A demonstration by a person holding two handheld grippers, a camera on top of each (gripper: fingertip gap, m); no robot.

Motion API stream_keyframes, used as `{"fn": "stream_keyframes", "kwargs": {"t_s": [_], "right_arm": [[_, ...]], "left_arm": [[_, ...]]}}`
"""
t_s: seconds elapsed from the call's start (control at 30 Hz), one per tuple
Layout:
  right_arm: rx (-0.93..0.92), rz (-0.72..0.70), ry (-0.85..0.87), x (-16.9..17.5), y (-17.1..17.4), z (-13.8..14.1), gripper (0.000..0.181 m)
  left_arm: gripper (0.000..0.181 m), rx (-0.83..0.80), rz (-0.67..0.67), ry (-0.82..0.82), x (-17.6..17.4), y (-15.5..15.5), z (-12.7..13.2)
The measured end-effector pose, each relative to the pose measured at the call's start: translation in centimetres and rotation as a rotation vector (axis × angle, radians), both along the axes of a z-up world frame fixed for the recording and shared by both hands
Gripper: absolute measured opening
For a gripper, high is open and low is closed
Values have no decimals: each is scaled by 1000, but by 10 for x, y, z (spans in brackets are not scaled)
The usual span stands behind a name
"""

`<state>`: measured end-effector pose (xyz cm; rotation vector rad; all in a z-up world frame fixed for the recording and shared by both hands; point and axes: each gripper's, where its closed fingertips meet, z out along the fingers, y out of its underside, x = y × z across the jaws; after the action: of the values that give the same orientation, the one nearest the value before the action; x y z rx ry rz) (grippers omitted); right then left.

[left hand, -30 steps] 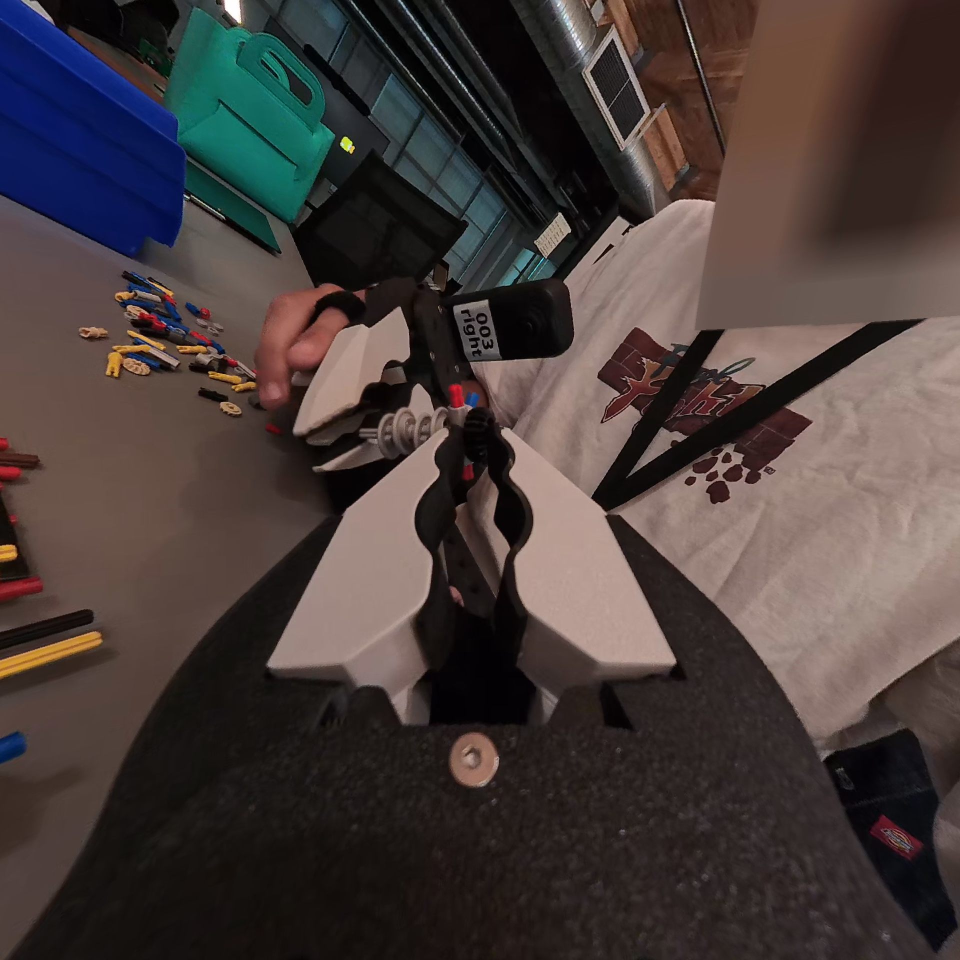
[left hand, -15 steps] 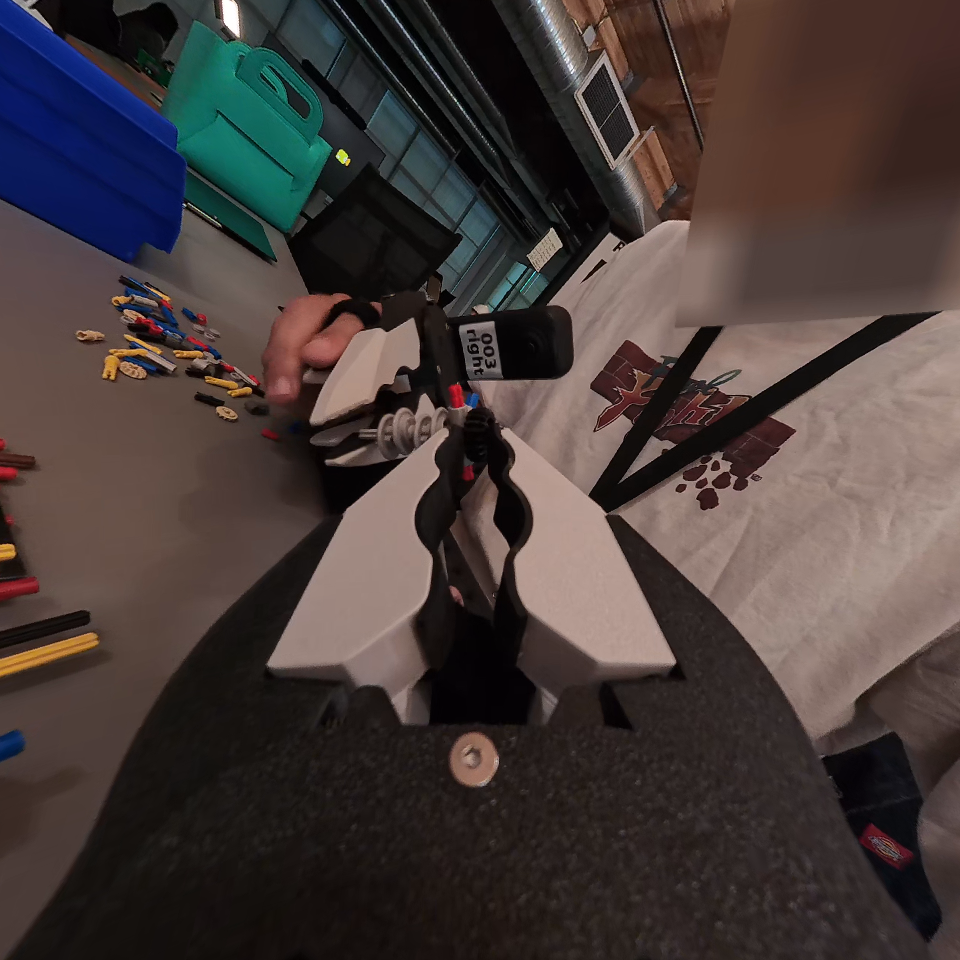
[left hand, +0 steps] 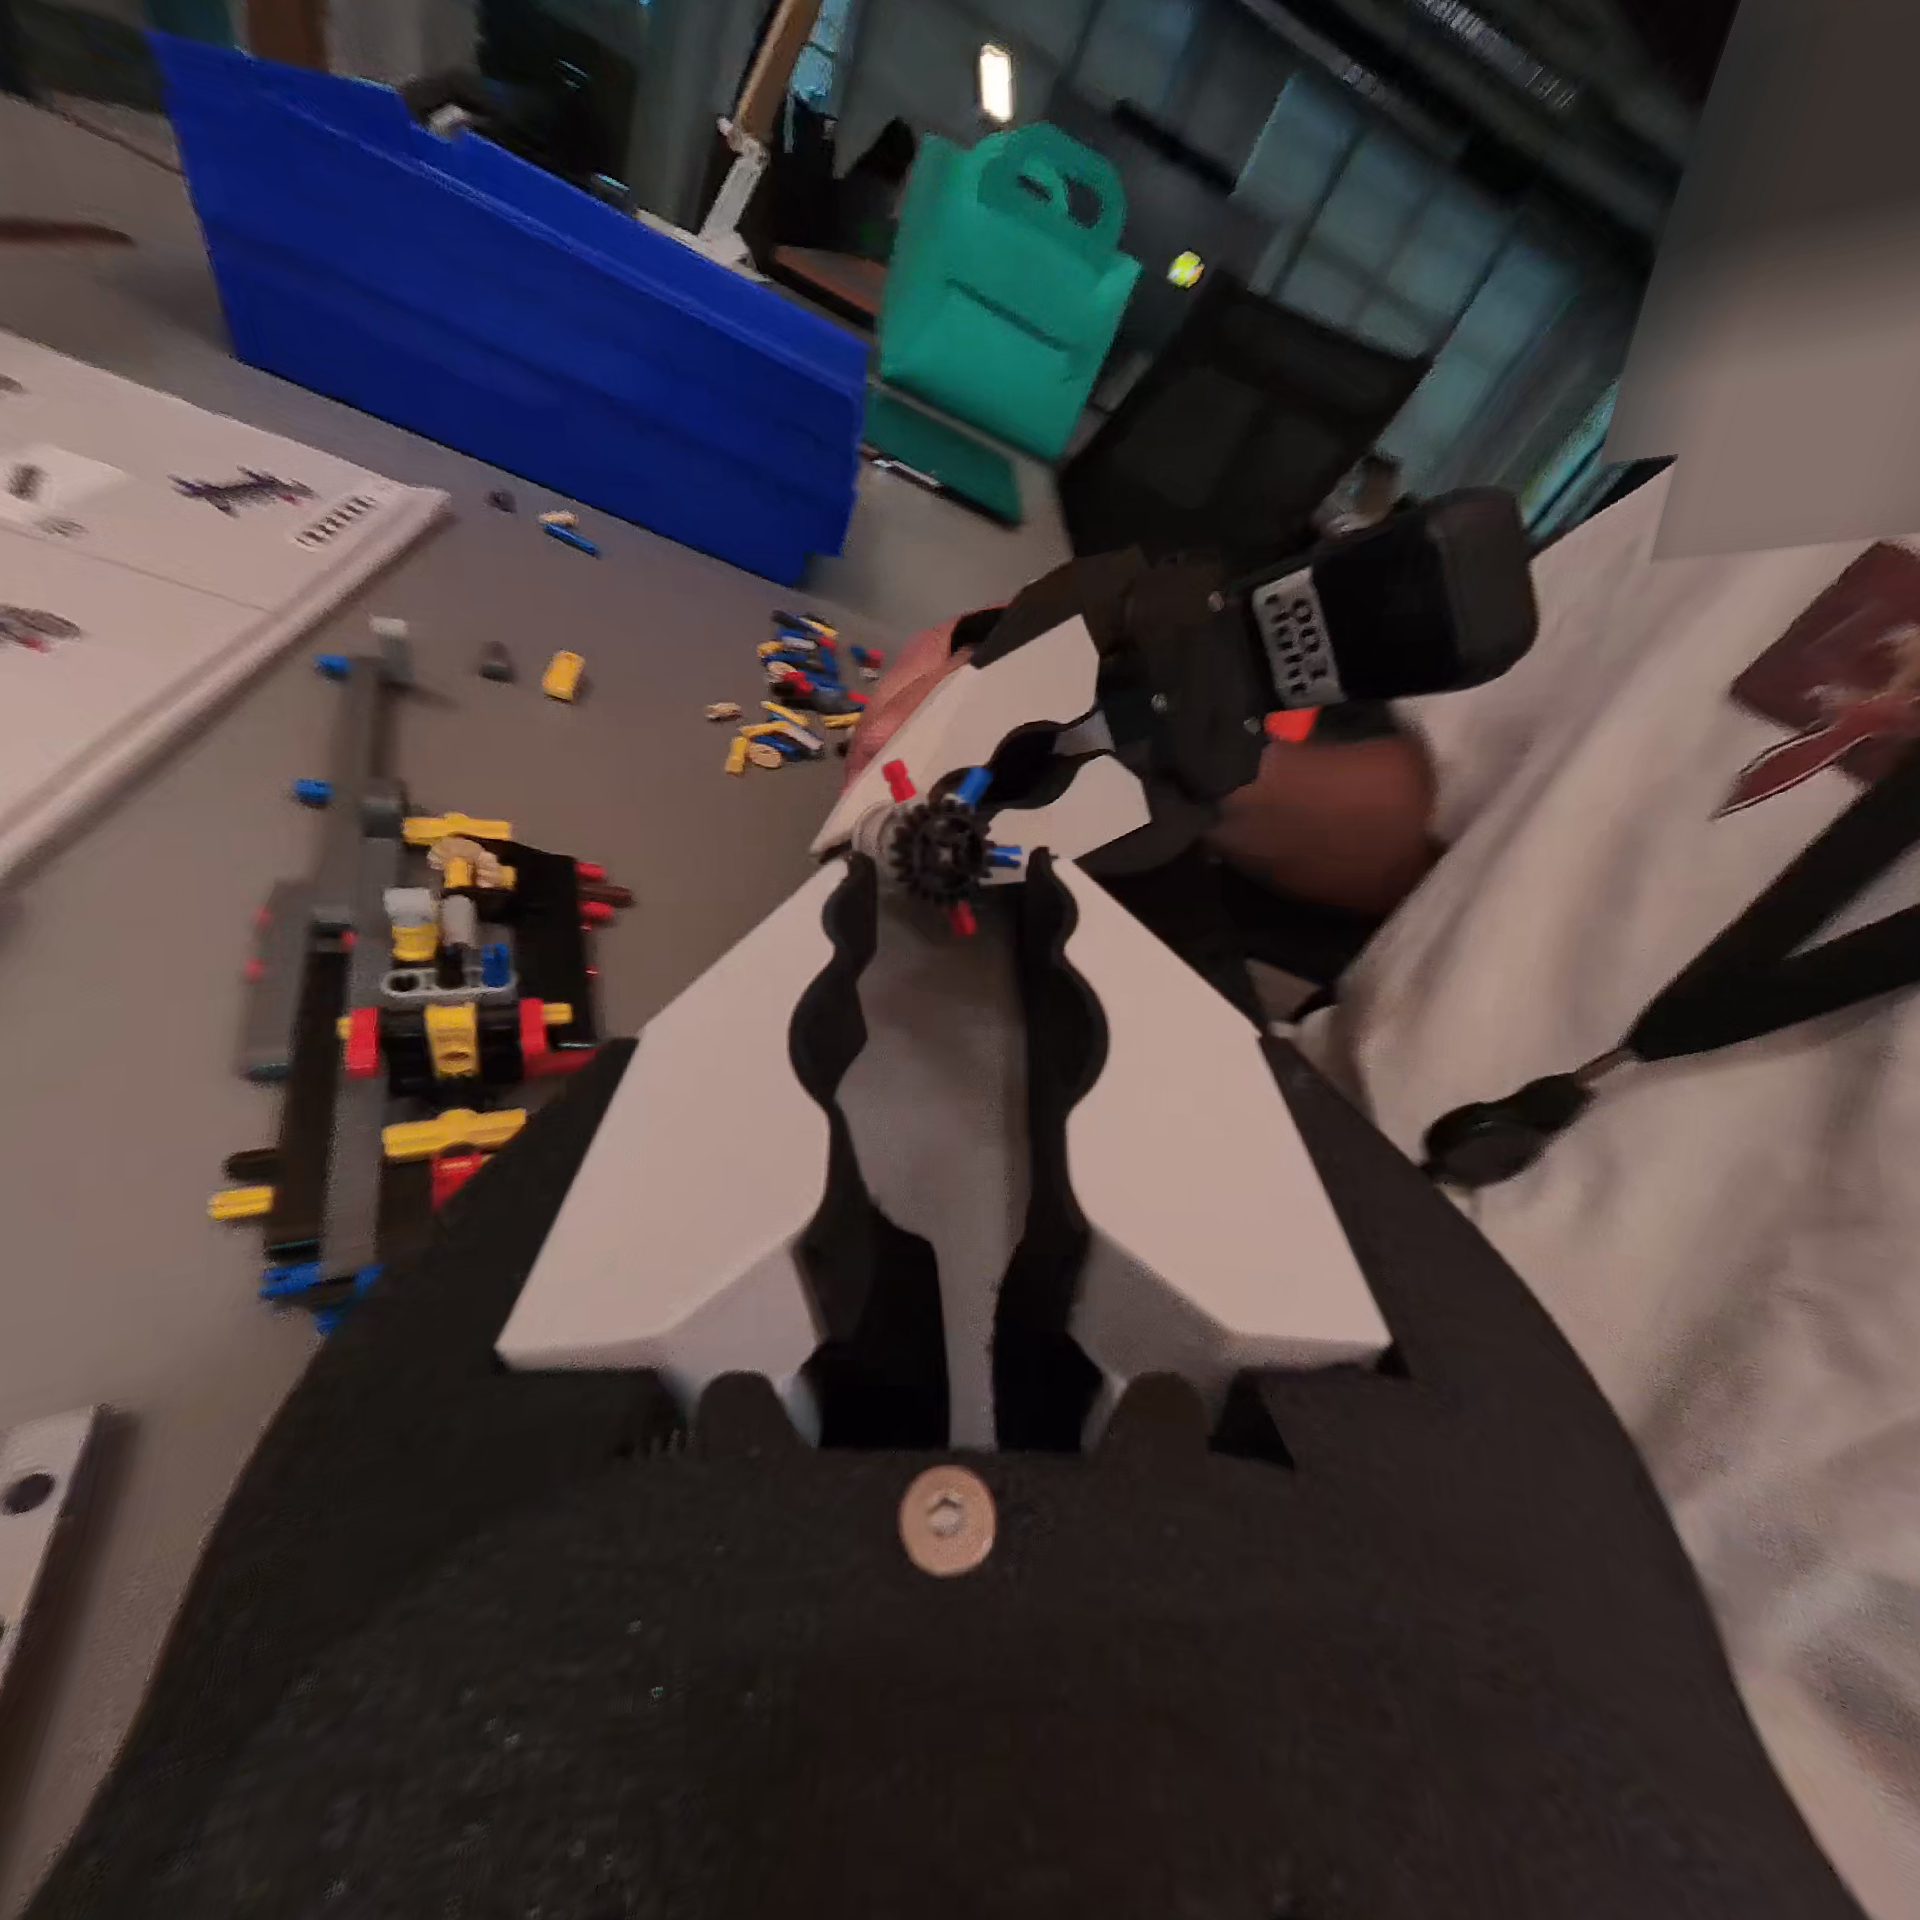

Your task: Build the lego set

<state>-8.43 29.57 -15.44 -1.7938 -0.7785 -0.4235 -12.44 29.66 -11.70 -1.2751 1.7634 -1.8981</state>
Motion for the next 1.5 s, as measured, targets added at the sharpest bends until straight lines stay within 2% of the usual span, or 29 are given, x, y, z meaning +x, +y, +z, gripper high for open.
{"fn": "stream_keyframes", "kwargs": {"t_s": [0.1,0.2,0.57,1.0,1.5], "right_arm": [[-26,-36,-8,6,1,-6,2],[-41,-39,-21,5,2,-9,2],[-64,-54,-75,8,0,-18,2],[-110,-38,-68,5,-3,-28,0],[-93,-22,-43,4,-5,-23,0]], "left_arm": [[25,171,100,-60,6,2,-4],[20,263,135,-79,9,2,-8],[18,427,177,-89,12,-1,-20],[18,419,157,-43,13,-3,-27],[18,390,136,-46,11,-5,-25]]}}
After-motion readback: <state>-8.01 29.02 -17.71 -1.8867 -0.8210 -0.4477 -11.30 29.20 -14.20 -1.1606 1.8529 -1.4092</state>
